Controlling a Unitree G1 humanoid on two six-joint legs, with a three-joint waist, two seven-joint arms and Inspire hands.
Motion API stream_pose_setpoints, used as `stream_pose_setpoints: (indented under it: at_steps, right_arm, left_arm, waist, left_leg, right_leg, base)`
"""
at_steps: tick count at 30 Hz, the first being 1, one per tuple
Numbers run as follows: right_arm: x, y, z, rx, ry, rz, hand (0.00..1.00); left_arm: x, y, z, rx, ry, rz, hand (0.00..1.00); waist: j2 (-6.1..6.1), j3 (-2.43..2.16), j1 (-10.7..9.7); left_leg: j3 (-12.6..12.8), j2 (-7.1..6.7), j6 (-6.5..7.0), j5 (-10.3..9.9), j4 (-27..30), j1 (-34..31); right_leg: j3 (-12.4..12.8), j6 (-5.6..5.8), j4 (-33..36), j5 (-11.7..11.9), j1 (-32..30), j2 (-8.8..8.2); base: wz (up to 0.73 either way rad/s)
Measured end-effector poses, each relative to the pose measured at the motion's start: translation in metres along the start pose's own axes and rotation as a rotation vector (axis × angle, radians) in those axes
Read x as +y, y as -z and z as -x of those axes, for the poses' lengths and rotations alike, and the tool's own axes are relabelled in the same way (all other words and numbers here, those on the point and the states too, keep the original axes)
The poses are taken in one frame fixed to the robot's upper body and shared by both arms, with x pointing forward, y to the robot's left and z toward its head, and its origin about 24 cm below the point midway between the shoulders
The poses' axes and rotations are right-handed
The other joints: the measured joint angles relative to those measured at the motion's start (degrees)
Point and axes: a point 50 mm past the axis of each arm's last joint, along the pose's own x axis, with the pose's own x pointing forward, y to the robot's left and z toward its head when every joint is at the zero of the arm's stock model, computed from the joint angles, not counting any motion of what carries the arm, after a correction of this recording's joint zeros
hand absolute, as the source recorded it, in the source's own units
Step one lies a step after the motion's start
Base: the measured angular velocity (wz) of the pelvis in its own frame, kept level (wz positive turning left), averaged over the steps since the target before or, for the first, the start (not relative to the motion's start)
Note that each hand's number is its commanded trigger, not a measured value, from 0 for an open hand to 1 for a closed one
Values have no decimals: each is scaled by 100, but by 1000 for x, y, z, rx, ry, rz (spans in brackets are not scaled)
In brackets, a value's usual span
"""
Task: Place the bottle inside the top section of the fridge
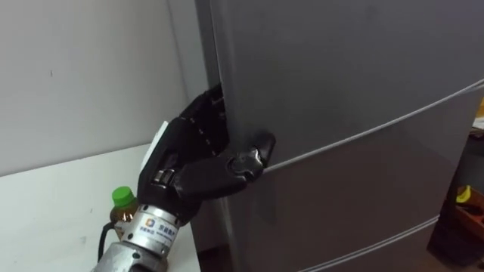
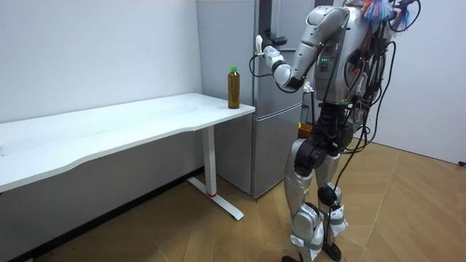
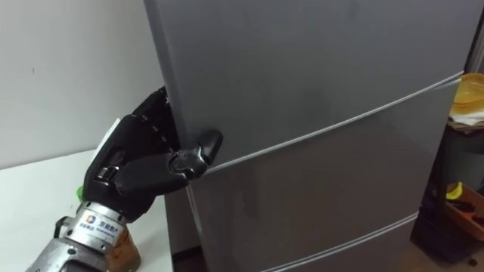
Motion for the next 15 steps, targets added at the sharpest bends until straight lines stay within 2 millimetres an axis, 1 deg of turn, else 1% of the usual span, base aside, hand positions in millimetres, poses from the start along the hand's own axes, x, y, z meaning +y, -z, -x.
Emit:
stream_pose_setpoints:
  at_steps: [1, 3, 6, 8, 15]
  right_arm:
    - [0, 0, 0, 1, 0, 1, 0]
    - [0, 0, 0, 1, -1, 2, 0]
    - [1, 0, 0, -3, -3, 12, 0]
    - [1, 0, 0, -3, -4, 13, 0]
    - [2, -1, 0, -10, -7, 27, 0]
  left_arm:
    - [0, 0, 0, -2, 1, -5, 34]
    - [0, -1, 0, -4, 10, -7, 32]
    - [-1, 0, 0, -2, 31, -6, 20]
    - [-2, 0, 0, 0, 39, -5, 0]
    - [-4, 1, 0, 5, 56, -6, 0]
  waist:
    - [0, -3, -1]
    - [4, -5, -2]
    - [4, -9, -2]
    - [6, -11, -2]
    - [-9, -2, 0]
  left_leg:
    - [0, 1, 0, 0, 1, 0]
    - [0, 0, 0, 0, 3, -1]
    - [1, -1, 0, 0, 4, -1]
    - [1, -1, 0, 0, 4, -1]
    - [1, 0, 1, 0, 41, -7]
  right_leg:
    - [-1, 0, 0, 0, 0, 1]
    - [-6, 0, 0, 0, 2, 0]
    - [-9, 0, 1, 0, 4, -1]
    - [-9, 1, 4, 0, 4, -2]
    - [-7, 1, 19, 1, 7, -6]
  base:
    - [0]
    - [0]
    - [0]
    - [0]
    - [0]
